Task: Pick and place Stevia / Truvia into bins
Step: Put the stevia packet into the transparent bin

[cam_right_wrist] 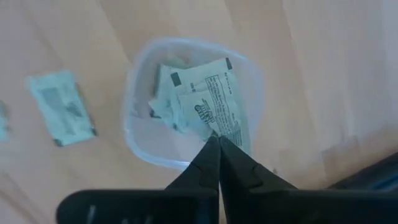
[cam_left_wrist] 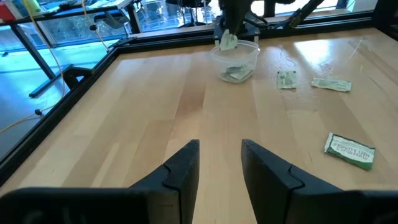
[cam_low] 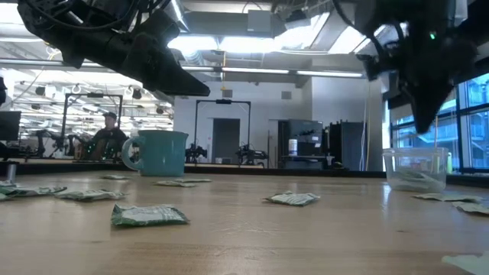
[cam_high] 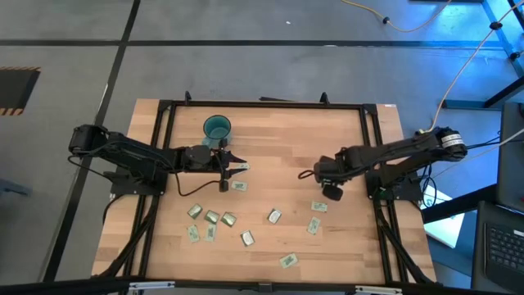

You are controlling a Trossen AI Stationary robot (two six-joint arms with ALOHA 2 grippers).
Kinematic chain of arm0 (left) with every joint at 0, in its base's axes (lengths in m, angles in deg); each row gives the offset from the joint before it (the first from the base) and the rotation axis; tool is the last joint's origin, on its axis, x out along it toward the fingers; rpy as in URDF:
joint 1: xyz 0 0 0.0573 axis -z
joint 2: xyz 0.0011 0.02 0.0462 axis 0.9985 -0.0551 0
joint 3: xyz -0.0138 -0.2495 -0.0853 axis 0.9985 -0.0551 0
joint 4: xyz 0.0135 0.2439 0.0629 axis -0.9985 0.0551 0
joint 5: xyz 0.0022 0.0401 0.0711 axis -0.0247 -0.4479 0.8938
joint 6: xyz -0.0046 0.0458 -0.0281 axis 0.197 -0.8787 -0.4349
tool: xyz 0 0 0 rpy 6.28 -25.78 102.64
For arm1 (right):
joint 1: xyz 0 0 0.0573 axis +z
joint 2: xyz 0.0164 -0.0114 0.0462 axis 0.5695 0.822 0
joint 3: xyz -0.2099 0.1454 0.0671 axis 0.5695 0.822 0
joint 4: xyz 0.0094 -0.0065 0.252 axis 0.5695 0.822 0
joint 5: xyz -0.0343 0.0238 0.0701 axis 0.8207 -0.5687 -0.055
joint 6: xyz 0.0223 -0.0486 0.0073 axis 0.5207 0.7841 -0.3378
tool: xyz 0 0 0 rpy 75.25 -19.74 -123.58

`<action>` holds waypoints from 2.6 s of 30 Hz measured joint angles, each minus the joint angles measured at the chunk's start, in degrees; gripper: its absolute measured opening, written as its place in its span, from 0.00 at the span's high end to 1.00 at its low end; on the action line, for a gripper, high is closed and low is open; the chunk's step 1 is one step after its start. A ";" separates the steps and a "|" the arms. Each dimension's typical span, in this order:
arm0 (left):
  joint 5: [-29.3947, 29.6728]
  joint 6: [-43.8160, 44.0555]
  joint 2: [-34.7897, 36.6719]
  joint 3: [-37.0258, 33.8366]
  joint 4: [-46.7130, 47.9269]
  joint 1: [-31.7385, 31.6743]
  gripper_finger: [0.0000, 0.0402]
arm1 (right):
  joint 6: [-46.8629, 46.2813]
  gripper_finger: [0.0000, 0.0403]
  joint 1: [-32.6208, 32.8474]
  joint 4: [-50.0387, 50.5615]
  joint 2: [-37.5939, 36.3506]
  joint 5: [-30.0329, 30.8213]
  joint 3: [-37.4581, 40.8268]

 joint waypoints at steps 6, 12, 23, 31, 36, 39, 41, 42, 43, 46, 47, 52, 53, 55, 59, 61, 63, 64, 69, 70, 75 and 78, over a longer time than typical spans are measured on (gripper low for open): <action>0.00 0.00 -0.01 0.00 0.01 0.00 0.72 | 0.34 1.00 0.00 -5.68 0.00 -0.06 4.36; 0.00 0.00 0.00 0.00 0.01 0.00 0.72 | 0.40 0.99 0.00 -8.59 -0.02 -0.07 6.65; 0.00 0.00 0.00 0.00 0.01 0.00 0.72 | 0.47 0.94 0.00 -9.42 -0.04 -0.13 7.08; 0.00 0.00 0.00 0.00 0.01 0.00 0.72 | 0.66 0.84 0.00 -8.04 -0.04 -0.11 6.20; 0.00 0.00 0.00 0.00 0.00 0.02 0.72 | 1.43 0.82 0.52 -6.68 -0.09 -0.02 1.69; 0.00 0.00 -0.01 0.00 0.00 0.01 0.72 | 3.42 0.83 2.04 -7.11 -0.09 -0.09 -0.71; 0.00 0.00 -0.01 0.00 0.02 0.02 0.72 | 3.79 0.83 3.40 -7.58 -0.09 -0.15 -1.75; 0.00 0.00 -0.01 0.00 0.01 0.00 0.72 | 4.08 0.83 4.12 -7.77 -0.09 -0.13 -2.08; 0.00 0.00 -0.02 0.00 0.01 0.00 0.72 | 4.91 0.83 4.88 -8.13 -0.09 -0.30 -2.23; 0.00 0.00 0.00 0.00 0.00 0.00 0.72 | 8.81 0.83 7.51 -9.27 -0.09 -1.22 -2.12; 0.00 0.00 -0.02 0.00 0.00 0.02 0.72 | 10.62 0.83 8.35 -10.04 -0.09 -1.27 -1.89; 0.00 0.00 -0.02 0.00 0.00 0.02 0.72 | 19.88 0.83 12.19 -14.96 -0.08 -1.25 -1.53; 0.00 0.00 -0.01 0.00 0.00 0.02 0.72 | 21.30 0.83 12.85 -16.40 -0.08 -1.27 -1.53; 0.00 0.00 -0.02 0.00 0.00 0.02 0.72 | 22.79 0.83 14.01 -19.34 -0.07 -1.31 -1.53; 0.00 0.00 -0.01 0.00 0.00 0.01 0.72 | 22.92 0.83 14.91 -24.39 -0.07 -2.63 -1.53; 0.00 0.00 -0.01 0.00 0.00 0.00 0.72 | 23.22 0.83 15.26 -24.97 -0.08 -3.36 -1.53; 0.00 0.00 -0.01 0.00 0.00 0.01 0.72 | 24.04 0.83 15.65 -24.44 -0.09 -3.69 -1.53; 0.00 0.00 0.00 0.00 0.00 0.02 0.72 | 24.41 0.83 15.78 -24.15 -0.08 -3.72 -1.53; 0.00 0.00 0.00 0.00 0.00 0.02 0.72 | 24.81 0.83 16.32 -23.31 -0.07 -3.72 -1.53; 0.00 0.00 -0.01 0.00 0.00 0.00 0.72 | 25.12 0.83 16.33 -23.15 -0.09 -3.69 -1.53; 0.00 0.00 0.00 0.00 0.00 0.00 0.72 | 29.38 0.83 16.39 -23.15 -0.08 -3.68 -1.53; 0.00 0.00 -0.01 0.00 0.00 0.01 0.72 | 30.76 0.83 16.39 -23.17 -0.09 -3.67 -1.53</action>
